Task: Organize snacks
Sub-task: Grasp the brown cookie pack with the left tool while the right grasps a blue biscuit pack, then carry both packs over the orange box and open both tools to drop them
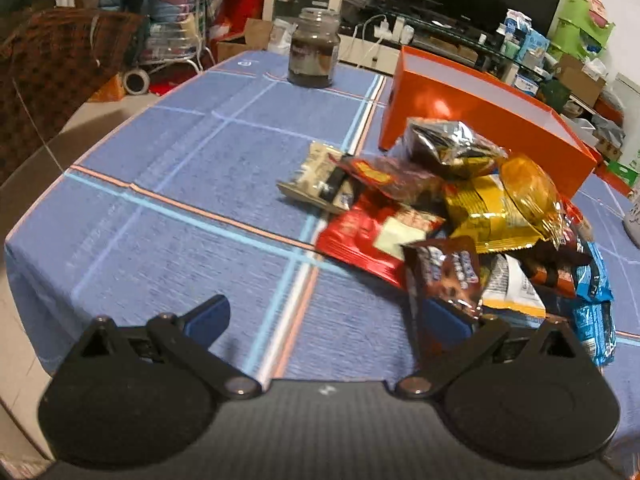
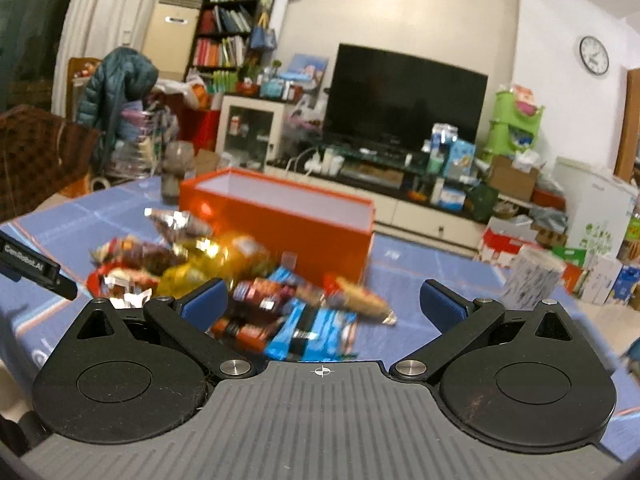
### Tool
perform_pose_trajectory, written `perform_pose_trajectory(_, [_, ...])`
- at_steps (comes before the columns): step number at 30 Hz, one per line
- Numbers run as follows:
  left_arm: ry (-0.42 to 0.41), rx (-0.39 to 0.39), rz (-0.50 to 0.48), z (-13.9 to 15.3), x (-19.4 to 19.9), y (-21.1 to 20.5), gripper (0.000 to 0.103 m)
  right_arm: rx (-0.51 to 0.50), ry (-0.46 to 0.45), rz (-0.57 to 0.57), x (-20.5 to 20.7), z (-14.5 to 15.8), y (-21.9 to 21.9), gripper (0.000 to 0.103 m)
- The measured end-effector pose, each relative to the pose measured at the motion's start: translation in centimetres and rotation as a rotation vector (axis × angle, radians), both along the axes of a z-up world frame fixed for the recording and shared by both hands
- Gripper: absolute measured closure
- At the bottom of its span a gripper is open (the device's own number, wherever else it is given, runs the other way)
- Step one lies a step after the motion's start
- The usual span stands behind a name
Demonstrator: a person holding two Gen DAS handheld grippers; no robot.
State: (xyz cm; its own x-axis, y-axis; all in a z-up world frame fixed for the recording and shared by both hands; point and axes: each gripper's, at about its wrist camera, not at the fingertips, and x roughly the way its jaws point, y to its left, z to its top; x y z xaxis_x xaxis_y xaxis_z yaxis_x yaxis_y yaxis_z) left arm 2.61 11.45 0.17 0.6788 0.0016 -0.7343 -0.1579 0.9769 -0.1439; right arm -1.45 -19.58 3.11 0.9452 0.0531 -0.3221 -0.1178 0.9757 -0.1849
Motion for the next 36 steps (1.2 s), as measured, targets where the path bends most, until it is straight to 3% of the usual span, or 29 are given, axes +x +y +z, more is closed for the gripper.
perform_pose_trajectory(3, [-0.042, -0.015, 0.027, -0.2, -0.1, -2.0, 0.001, 0.009, 0.089, -0.027, 1.2, -3.1, 0.9, 0.026])
perform_pose_trajectory(5, [-0.056, -0.006, 0.036, -0.4, 0.1, -3.2, 0.001, 0.024, 0.137, -0.034, 1.9, -4.5, 0.8, 0.03])
perform_pose_trajectory(17, [-0.031, 0.029, 0.1, -2.3, 0.8, -5.5, 0.001, 0.108, 0.286, -0.041, 4.9, -6.9, 0.4, 0.031])
perform_pose_trajectory(22, [-0.009, 0.005, 0.119, -2.6, 1.3, -5.7, 0.001, 0.124, 0.352, -0.068, 6.0, -7.8, 0.3, 0.042])
perform_pose_trajectory(26, [-0.033, 0.026, 0.124, -2.5, 1.4, -5.8, 0.002, 0.123, 0.368, -0.08, 6.3, -8.1, 0.7, 0.044])
perform_pose_trajectory(30, [-0.037, 0.009, 0.141, -2.5, 1.7, -5.6, 0.005, 0.137, 0.378, -0.077, 6.6, -8.0, 0.8, 0.053])
perform_pose_trajectory(34, [-0.02, -0.064, 0.126, -2.6, 2.5, -5.7, 0.006, 0.138, 0.38, -0.073, 6.6, -8.0, 1.0, 0.051])
perform_pose_trajectory(36, [-0.035, -0.059, 0.119, -2.6, 2.6, -6.0, 0.006, 0.146, 0.382, -0.068, 6.6, -8.1, 0.9, 0.049])
